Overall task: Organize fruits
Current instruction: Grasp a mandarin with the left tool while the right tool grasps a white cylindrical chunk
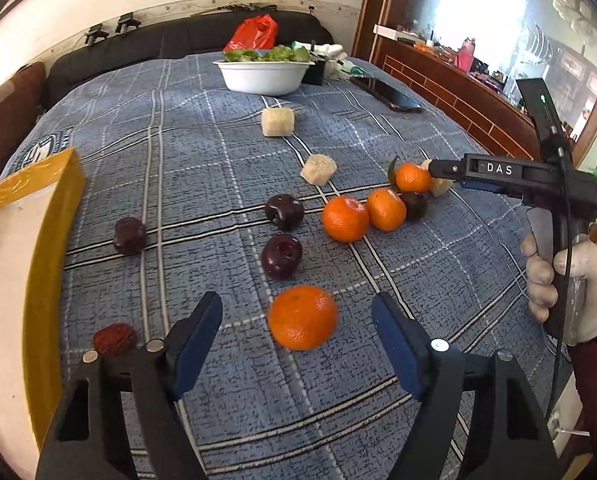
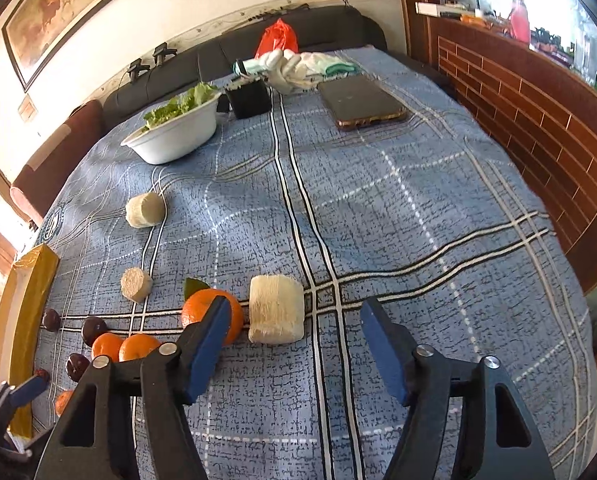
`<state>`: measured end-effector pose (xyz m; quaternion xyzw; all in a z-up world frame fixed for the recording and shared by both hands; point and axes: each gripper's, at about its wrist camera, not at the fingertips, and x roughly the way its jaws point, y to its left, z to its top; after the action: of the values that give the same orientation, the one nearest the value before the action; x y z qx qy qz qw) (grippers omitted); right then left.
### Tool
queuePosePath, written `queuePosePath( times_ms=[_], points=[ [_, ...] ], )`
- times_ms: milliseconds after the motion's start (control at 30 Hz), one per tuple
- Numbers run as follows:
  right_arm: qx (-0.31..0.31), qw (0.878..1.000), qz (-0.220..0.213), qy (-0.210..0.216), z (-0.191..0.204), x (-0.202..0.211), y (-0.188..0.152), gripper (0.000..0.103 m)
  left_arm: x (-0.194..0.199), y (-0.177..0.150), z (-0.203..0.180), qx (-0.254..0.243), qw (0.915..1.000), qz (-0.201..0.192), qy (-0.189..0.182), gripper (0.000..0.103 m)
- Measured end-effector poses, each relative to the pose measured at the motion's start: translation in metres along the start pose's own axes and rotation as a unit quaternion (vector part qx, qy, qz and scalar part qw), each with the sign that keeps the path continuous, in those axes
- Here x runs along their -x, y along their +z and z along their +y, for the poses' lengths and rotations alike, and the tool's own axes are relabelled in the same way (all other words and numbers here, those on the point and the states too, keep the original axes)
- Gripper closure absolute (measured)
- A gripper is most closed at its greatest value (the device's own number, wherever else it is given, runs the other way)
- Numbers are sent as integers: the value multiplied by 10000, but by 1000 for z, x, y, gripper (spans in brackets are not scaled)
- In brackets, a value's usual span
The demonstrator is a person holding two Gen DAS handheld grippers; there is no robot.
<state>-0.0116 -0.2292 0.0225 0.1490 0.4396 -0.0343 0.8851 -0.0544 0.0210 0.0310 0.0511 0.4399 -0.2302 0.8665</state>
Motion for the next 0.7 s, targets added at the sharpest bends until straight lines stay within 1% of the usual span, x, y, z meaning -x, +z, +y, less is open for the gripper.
queuePosePath(
  times_ms=[167, 200, 233, 267, 300, 333, 367, 400, 467, 500, 533, 600, 700],
  points=[
    [8, 10000, -20, -22, -2, -3, 2, 33, -15, 2, -7, -57, 9999, 149, 4, 28],
    [29, 10000, 0, -48, -2, -5, 2, 34, -17, 1, -8, -70, 9998, 173, 12, 28],
    [52, 10000, 52, -55, -2, -8, 2, 38, -19, 1, -9, -78, 9998, 193, 16, 31],
    [57, 9999, 103, -41, -2, -11, 1, 39, -20, 0, -9, -87, 9997, 236, 4, 38],
    [32, 10000, 93, 3, -2, -12, 1, 39, -22, -1, -9, -82, 9996, 288, -15, 42],
    [16, 10000, 85, 13, -3, -12, 0, 39, -24, -1, -10, -69, 9995, 322, -8, 53],
    [10, 10000, 62, 18, -3, -11, 0, 43, -24, -2, -9, -63, 9995, 308, 73, 63],
    [8, 10000, 39, 50, -3, -11, 0, 45, -24, -2, -8, -49, 9994, 305, 126, 67],
    [22, 9999, 6, 142, -1, -9, -1, 59, -23, -2, -7, -9, 9995, 305, 115, 67],
    [44, 9998, -10, 178, 1, -7, -2, 63, -22, -3, -8, -5, 9995, 300, 137, 67],
    [72, 9998, -22, 201, 2, -6, -3, 71, -21, -3, -8, 9, 9994, 296, 158, 67],
    [166, 9997, -14, 154, 7, -3, -4, 71, -18, -5, -6, 80, 9995, 270, 140, 67],
    [225, 9995, 6, 200, 10, 0, -9, 71, -13, -7, -3, 179, 9996, 212, 107, 67]
  ],
)
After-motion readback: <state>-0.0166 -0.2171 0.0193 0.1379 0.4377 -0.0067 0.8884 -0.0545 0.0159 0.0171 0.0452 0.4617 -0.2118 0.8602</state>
